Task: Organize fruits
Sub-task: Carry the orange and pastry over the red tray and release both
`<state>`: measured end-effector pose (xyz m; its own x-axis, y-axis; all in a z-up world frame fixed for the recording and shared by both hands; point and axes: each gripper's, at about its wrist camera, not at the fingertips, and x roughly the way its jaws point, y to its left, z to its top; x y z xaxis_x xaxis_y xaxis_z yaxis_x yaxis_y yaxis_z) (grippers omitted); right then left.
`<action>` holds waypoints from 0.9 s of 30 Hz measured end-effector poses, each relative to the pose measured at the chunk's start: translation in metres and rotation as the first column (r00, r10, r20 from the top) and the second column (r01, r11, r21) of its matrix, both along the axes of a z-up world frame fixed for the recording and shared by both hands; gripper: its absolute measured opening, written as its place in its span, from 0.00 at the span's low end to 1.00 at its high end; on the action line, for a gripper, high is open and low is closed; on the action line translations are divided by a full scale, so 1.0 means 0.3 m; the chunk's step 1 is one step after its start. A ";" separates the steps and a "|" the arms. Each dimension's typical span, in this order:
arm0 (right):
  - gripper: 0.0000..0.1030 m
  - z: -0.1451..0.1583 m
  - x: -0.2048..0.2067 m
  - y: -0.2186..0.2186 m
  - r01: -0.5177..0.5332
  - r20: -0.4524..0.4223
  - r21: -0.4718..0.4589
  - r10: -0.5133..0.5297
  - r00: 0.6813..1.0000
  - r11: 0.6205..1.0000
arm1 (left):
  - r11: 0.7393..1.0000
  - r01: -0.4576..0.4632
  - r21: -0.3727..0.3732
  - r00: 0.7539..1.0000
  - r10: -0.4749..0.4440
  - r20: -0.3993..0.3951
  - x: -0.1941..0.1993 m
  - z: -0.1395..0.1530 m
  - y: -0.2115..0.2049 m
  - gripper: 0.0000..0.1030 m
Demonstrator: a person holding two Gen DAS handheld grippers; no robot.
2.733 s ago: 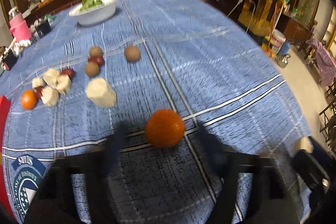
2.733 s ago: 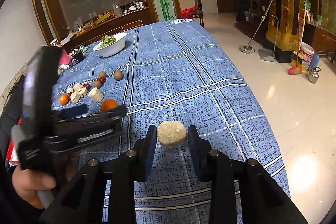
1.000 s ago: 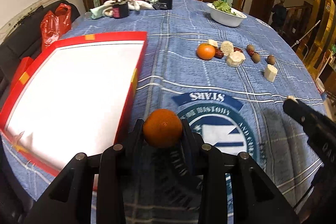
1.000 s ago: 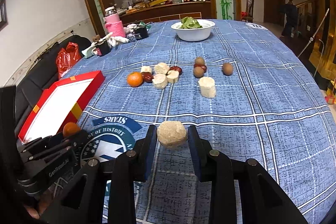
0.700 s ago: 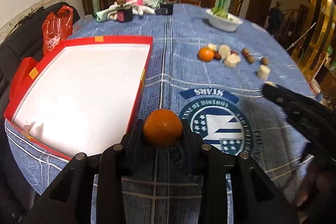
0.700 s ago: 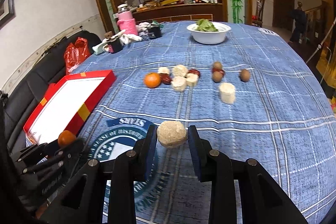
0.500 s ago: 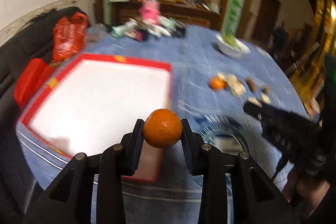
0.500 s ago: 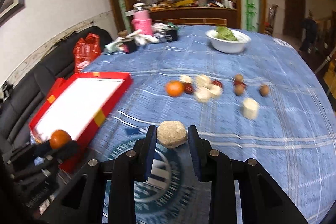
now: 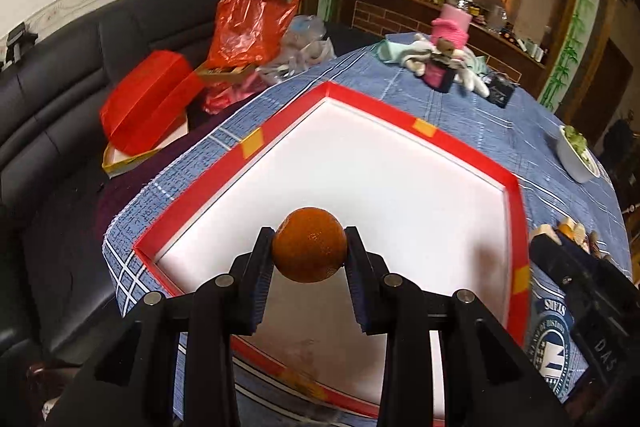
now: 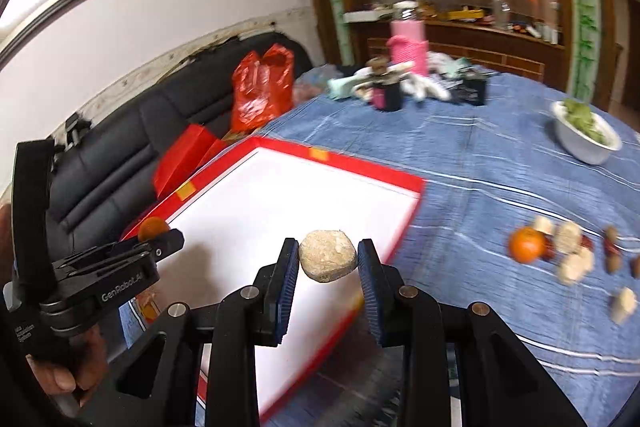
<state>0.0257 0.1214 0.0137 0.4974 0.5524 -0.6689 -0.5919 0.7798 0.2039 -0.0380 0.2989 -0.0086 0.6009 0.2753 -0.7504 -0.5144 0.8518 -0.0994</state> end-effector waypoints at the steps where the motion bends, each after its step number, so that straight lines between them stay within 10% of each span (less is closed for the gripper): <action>1: 0.29 -0.008 0.000 0.016 -0.008 -0.008 -0.004 0.008 1.000 1.000 | 1.000 -0.006 -0.003 1.000 0.006 -0.003 0.002 -0.004 0.009 0.31; 24: 0.32 -0.144 0.030 0.129 -0.063 -0.132 -0.066 0.054 0.990 0.996 | 0.999 -0.039 -0.029 0.993 0.036 -0.114 0.007 -0.069 0.034 0.33; 27: 0.40 -0.138 0.016 0.118 -0.072 -0.134 -0.050 0.065 0.989 0.996 | 0.999 -0.049 0.013 0.991 0.050 -0.121 0.000 -0.059 0.021 0.67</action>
<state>0.0304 0.1569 -0.0279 0.3653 0.5430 -0.7562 -0.6149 0.7506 0.2419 -0.0381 0.3053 -0.0264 0.4908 0.3101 -0.8142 -0.5640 0.8254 -0.0256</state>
